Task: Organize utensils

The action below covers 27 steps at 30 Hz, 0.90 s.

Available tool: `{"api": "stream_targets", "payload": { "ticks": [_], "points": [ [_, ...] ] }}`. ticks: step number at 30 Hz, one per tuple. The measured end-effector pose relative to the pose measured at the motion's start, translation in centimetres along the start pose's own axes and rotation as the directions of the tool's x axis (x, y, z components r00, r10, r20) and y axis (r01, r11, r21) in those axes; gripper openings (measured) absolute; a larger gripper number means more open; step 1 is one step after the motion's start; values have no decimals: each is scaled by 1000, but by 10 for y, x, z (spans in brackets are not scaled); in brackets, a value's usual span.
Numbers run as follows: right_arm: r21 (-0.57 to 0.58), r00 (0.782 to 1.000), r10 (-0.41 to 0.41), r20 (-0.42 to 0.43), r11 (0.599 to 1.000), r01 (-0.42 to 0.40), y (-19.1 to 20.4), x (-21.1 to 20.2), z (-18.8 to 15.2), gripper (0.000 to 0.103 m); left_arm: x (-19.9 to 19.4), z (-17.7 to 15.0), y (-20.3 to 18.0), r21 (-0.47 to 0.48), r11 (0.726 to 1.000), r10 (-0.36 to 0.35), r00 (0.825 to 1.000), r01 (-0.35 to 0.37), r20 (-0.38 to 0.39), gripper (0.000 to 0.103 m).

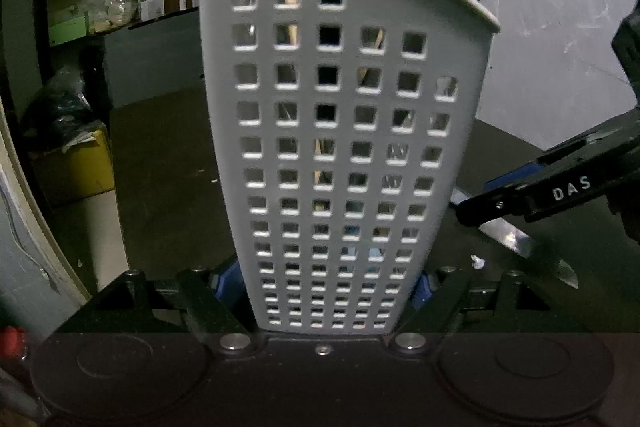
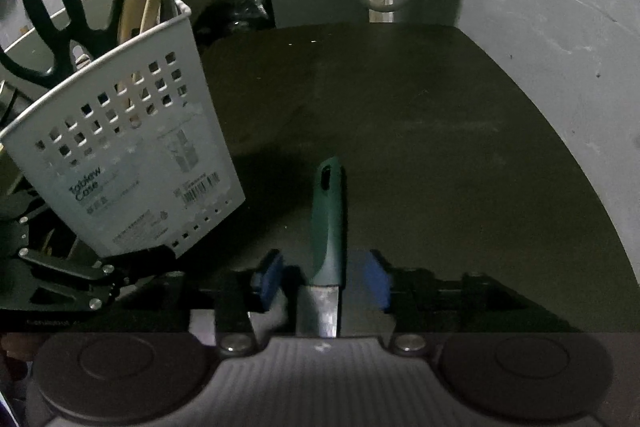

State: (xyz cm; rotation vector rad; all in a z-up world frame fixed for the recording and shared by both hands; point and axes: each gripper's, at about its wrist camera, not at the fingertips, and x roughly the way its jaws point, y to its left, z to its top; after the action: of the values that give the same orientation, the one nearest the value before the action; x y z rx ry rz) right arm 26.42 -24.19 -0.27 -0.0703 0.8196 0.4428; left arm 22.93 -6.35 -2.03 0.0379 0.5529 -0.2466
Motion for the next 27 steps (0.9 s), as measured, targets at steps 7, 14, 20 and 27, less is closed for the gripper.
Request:
{"api": "stream_targets", "payload": {
  "ticks": [7, 14, 20, 27],
  "points": [
    [40, 1000, 22, -13, 999, -22, -16, 11, 17, 55, 1, 17, 1, -17, 1000, 19, 997, -18, 69, 83],
    [-11, 1000, -4, 6, 1000, 4, -11, 13, 13, 19, 6, 24, 0, -21, 1000, 16, 996, -14, 84, 75],
    [-26, 1000, 12, -1, 1000, -12, -9, 13, 13, 18, 0, 17, 3, 8, 1000, -24, 995, 23, 98, 75],
    [-108, 998, 1, -56, 994, -7, 10, 4, 7, 19, -10, 7, 14, 46, 996, -76, 991, 72, 109, 75]
  ]
}}
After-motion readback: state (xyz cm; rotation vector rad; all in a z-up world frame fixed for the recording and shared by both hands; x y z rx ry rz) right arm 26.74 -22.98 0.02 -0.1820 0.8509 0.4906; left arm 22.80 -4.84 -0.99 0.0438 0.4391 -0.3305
